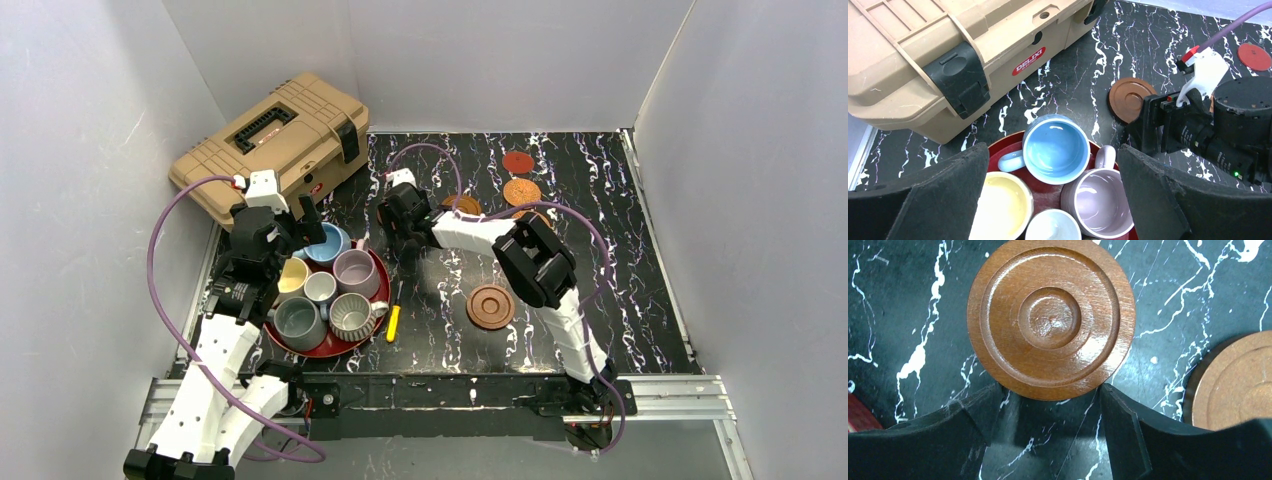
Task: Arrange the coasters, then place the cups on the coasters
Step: Move the coaster to the center of the board.
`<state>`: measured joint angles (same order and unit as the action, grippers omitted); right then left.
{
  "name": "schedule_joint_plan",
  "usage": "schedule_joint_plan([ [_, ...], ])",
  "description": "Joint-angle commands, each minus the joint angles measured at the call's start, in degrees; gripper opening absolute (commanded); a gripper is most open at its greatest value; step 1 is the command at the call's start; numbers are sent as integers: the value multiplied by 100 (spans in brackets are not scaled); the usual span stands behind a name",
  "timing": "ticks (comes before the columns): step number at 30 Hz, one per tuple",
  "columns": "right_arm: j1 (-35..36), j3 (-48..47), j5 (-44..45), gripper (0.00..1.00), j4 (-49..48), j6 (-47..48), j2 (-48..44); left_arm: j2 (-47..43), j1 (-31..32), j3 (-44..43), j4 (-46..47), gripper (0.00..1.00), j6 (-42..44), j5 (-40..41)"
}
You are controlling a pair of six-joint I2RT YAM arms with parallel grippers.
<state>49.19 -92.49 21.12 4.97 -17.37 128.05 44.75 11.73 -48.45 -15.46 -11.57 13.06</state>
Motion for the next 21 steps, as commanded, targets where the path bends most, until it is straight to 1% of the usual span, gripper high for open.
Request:
schedule_joint_plan([
  [1, -130, -276, 118, 79, 513, -29, 496, -42, -30, -25, -19, 99, -16, 73],
  [7, -332, -523, -142, 80, 457, -149, 681, 3, -30, -33, -11, 99, -11, 59],
  [13, -361, -909, -568, 80, 497, 281, 713, -2, -30, -33, -9, 99, 23, 123],
  [15, -360, -1043, -789, 84, 625, 487, 629, -2, -28, -33, -18, 99, 31, 150],
  [17, -357, -1054, -960, 91, 715, 615, 416, -2, -30, -33, -18, 99, 24, 161],
  [19, -357, -914, -1033, 96, 749, 673, 83, 1, -31, -33, -18, 99, 23, 154],
  [21, -357, -646, -1021, 98, 751, 751, -336, 7, -30, -31, -26, 99, 9, 144],
])
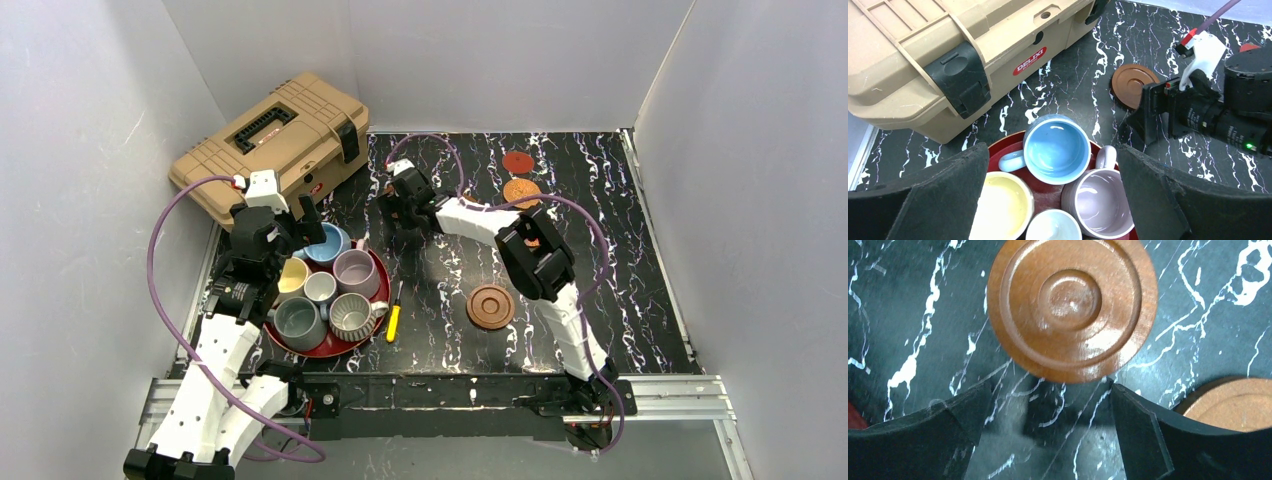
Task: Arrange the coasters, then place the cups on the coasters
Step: Move the coaster to the center of the board.
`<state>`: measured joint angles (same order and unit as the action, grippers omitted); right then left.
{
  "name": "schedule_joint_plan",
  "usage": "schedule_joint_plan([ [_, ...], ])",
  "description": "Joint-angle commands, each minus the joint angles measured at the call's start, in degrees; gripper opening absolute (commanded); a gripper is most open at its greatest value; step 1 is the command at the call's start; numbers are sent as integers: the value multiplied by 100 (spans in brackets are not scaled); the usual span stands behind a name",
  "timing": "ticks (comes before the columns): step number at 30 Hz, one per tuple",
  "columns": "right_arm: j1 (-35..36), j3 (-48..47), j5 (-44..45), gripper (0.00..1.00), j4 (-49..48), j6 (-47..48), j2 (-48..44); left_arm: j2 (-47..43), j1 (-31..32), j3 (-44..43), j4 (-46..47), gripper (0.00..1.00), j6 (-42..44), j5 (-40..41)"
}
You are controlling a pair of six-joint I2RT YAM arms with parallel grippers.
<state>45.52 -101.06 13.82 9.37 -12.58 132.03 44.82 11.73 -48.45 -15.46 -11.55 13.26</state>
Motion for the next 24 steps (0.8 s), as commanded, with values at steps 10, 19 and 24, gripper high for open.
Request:
schedule_joint_plan([
  [10, -629, 1504, -492, 98, 547, 414, -1983, -44, -30, -36, -24, 99, -78, 38],
  [19, -1335, 1307, -1531, 90, 847, 296, -1638, -2, -30, -25, -25, 99, -86, 21],
  [24, -1370, 1070, -1615, 87, 962, 483, -1399, -33, -29, -25, -18, 99, -95, 6],
])
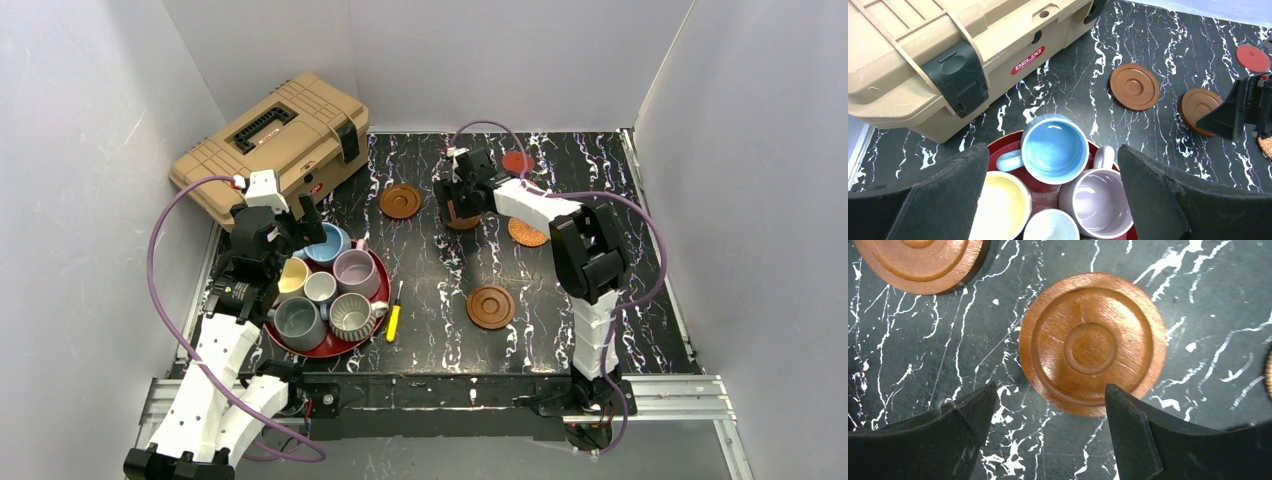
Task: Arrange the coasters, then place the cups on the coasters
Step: Move the coaster to the center of the board.
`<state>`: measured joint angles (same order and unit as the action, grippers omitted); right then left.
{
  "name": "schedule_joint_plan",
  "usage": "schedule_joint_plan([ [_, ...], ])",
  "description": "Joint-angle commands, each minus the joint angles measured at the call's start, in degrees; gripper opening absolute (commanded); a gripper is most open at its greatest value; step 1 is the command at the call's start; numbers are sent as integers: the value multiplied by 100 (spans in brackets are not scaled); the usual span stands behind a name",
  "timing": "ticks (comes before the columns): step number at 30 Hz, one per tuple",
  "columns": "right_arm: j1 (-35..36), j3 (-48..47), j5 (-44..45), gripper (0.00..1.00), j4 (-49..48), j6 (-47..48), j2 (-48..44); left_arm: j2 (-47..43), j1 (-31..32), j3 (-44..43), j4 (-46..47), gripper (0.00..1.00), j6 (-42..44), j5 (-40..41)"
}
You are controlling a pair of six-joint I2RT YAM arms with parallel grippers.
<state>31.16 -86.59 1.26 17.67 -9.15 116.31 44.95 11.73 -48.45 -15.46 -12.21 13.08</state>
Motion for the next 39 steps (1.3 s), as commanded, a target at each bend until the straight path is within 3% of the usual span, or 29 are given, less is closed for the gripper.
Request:
schedule_joint_plan([
  [1, 66, -417, -389, 86, 150, 169, 237, -52, -30, -25, -18, 99, -34, 20],
  [15, 73, -715, -542, 76, 489, 342, 914, 1, -30, -46, -6, 99, 9, 82],
  [30, 568, 570, -739, 75, 151, -219, 128, -30, -30, -51, -51, 99, -55, 18],
  [39, 1053, 397, -464, 75, 399, -368, -269, 18, -30, -42, -62, 99, -63, 19],
])
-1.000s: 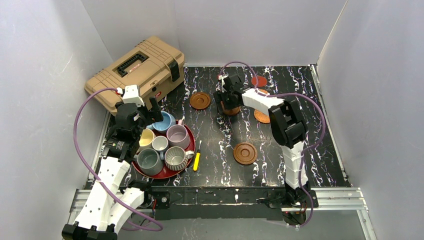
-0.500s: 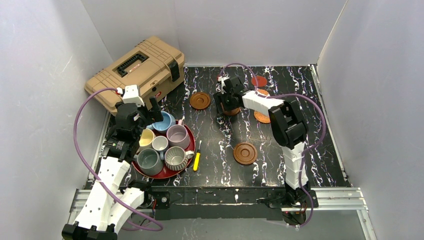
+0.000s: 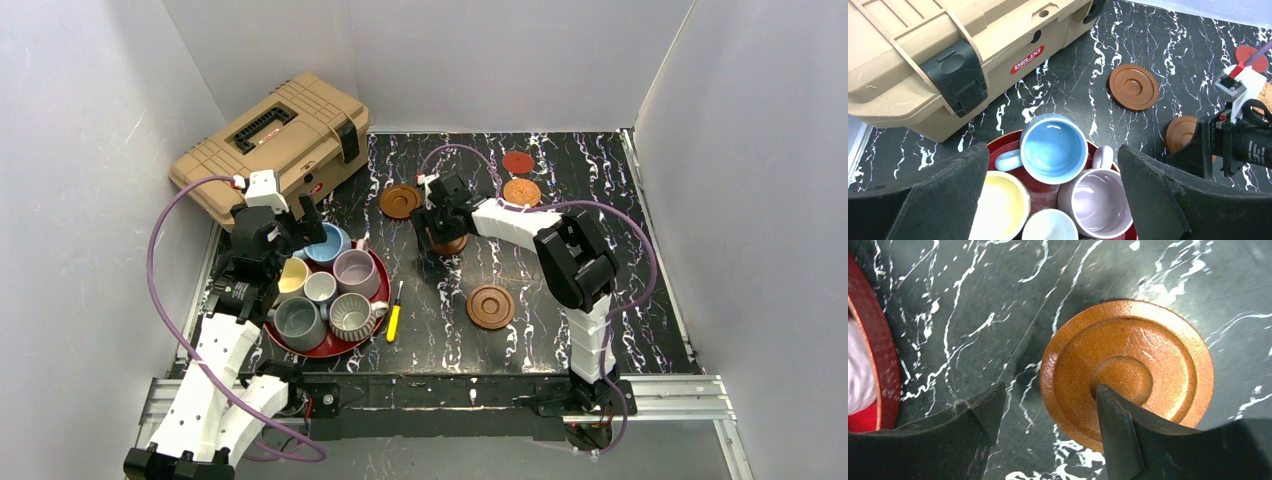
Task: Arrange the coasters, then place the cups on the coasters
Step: Move the coaster to the center of the board.
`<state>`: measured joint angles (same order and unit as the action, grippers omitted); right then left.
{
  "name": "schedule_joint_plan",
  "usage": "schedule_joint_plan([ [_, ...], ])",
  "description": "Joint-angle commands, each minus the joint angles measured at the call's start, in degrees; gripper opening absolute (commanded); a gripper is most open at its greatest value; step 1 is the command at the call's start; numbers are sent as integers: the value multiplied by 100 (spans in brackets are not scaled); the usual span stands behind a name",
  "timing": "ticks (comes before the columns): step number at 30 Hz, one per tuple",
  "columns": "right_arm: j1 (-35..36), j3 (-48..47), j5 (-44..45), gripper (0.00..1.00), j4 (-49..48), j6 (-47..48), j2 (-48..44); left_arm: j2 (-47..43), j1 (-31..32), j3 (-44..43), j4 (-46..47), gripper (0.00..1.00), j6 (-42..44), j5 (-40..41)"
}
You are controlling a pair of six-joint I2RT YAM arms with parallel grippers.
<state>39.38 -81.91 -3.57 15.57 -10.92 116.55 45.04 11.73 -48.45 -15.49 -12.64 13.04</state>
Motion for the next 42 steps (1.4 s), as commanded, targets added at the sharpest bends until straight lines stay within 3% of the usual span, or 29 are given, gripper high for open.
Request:
schedule_joint_plan([
  [1, 254, -131, 113, 76, 685, -177, -382, 13, -30, -42, -60, 99, -23, 15],
  [7, 334, -111, 718, 98, 989, -87, -1130, 14, -30, -49, -60, 99, -26, 32],
  [16, 333, 856, 1850, 98, 1135, -152, -1732, 14, -30, -51, -82, 99, -62, -42],
  [25, 454, 1140, 1879, 98, 1149, -269, -1585, 14, -30, -36, -69, 99, -36, -79],
  [42, 571, 949, 1739, 89, 708, -188, -718, 58, -34, -42, -78, 99, -28, -82],
])
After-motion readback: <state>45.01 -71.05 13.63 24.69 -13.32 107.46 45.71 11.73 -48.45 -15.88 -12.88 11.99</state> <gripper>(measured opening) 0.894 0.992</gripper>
